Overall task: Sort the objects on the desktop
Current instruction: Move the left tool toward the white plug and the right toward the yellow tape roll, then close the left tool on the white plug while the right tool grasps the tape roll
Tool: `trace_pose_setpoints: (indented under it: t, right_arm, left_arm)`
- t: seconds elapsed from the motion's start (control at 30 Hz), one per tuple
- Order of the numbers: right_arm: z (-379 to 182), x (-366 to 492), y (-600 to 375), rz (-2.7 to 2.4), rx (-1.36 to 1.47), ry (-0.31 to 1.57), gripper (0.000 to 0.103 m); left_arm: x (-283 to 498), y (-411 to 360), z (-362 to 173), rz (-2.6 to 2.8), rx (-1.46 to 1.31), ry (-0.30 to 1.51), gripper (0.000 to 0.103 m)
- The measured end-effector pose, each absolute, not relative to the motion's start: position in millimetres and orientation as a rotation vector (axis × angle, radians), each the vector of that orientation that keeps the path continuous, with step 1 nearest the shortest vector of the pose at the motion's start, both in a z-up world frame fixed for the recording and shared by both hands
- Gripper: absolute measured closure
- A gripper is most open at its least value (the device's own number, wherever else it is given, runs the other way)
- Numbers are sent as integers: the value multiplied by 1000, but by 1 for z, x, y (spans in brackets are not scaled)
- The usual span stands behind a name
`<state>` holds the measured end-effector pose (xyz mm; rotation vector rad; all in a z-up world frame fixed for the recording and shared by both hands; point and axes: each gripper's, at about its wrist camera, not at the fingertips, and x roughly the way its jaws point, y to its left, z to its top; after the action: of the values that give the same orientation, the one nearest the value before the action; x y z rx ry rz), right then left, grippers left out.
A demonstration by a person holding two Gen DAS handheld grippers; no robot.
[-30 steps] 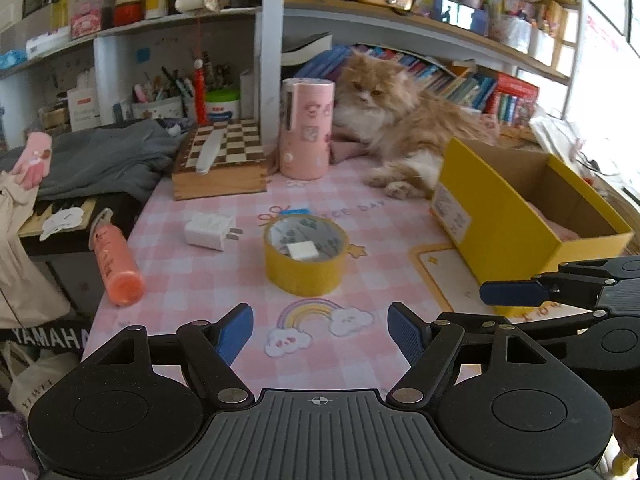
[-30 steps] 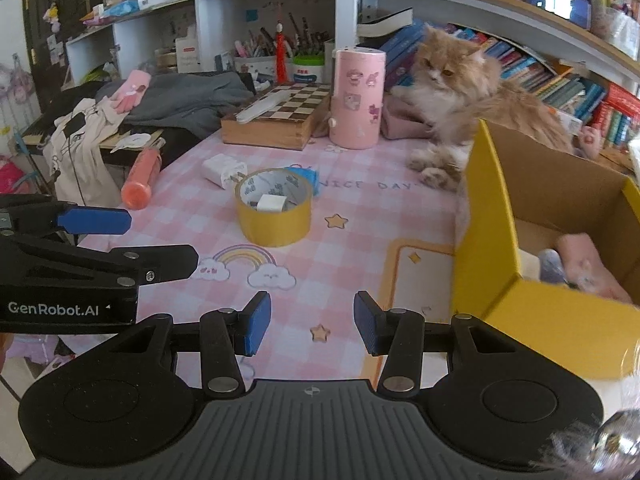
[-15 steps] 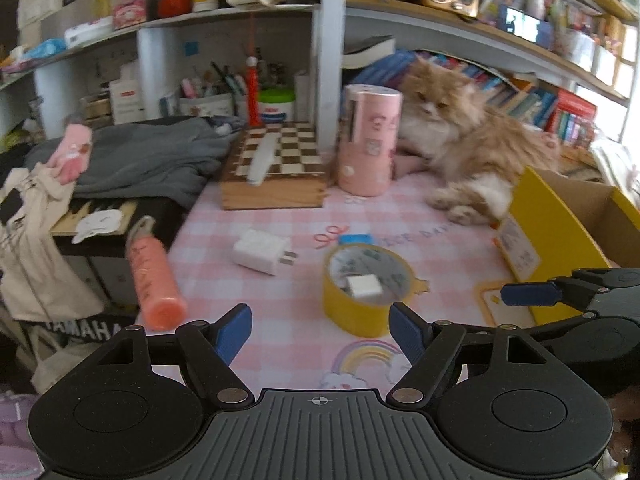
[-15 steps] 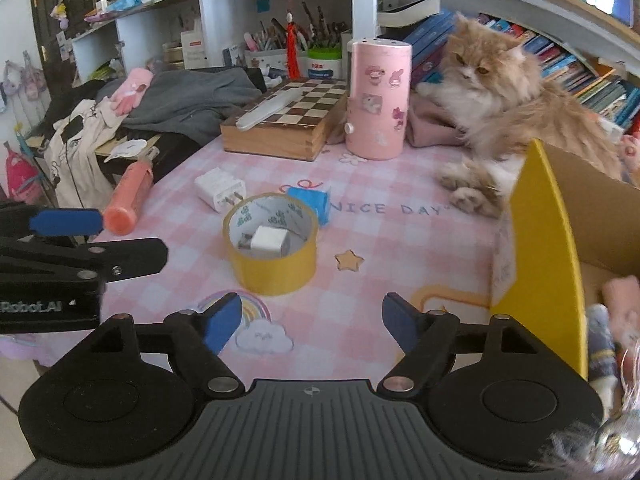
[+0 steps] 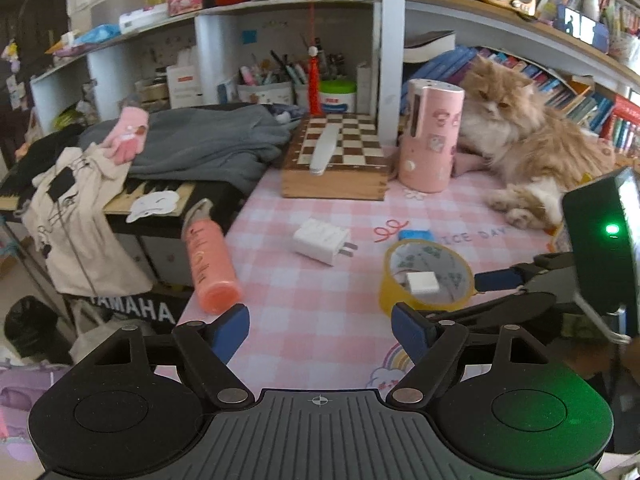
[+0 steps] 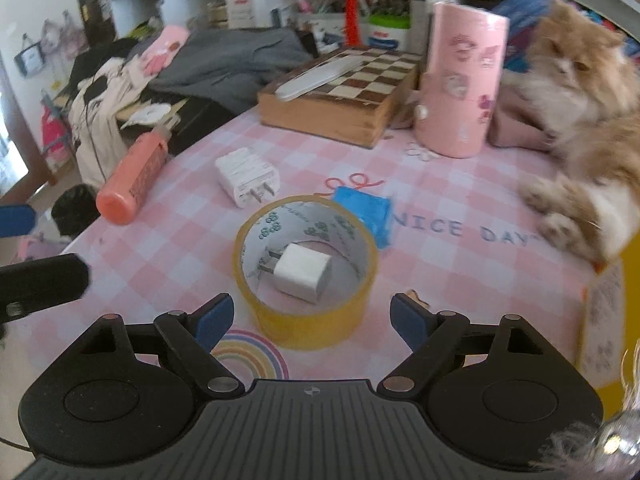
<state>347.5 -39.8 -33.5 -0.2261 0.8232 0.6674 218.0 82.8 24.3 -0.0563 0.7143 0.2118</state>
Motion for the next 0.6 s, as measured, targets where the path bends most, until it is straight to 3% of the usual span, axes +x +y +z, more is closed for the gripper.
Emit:
trace_pose_setpoints:
  t: [0.27, 0.6]
  right_arm:
    - [-41, 362, -30, 702, -263, 802, 25]
    - [4, 355, -82, 624, -57, 658, 26]
  left_arm:
    - [222, 81, 21, 236, -54, 738, 22]
    - [250, 67, 8, 135, -28, 767, 22]
